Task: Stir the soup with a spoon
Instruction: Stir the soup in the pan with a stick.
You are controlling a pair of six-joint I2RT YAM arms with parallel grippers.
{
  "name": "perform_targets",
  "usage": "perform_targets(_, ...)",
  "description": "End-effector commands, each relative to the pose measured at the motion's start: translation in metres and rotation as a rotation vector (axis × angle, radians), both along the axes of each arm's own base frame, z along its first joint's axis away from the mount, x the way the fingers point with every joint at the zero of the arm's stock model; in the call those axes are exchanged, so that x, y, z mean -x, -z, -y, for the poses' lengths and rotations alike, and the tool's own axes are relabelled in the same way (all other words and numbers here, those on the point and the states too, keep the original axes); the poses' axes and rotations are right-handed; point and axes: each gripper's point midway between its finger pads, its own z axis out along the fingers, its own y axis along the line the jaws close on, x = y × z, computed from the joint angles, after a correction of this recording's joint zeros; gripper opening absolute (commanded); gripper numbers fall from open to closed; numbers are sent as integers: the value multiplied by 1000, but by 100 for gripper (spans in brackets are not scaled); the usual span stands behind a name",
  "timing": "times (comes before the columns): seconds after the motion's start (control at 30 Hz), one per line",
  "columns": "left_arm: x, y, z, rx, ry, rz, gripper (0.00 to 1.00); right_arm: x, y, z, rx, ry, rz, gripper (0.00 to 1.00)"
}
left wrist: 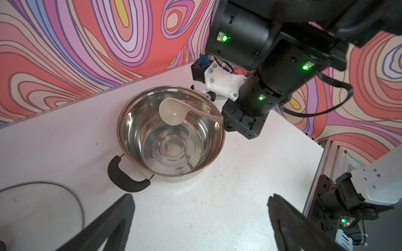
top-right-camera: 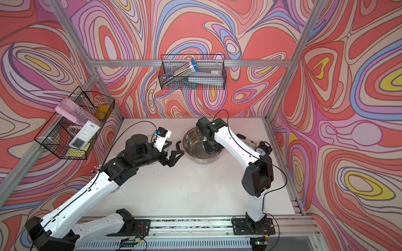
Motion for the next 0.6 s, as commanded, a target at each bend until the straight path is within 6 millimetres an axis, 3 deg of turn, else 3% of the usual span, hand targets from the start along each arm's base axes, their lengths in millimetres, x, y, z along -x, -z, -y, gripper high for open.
perform_targets(0.0, 0, -15, 4, 32, 12, 32, 99, -13, -6, -17, -51, -32, 22, 0)
perform_targets(0.27, -3, -13, 8, 39, 9, 22, 99, 4, -3, -56, -65, -137, -4, 0)
perform_targets(0.57, -3, -9, 11, 36, 6, 8, 99, 46, -9, -63, -116, -145, -30, 0)
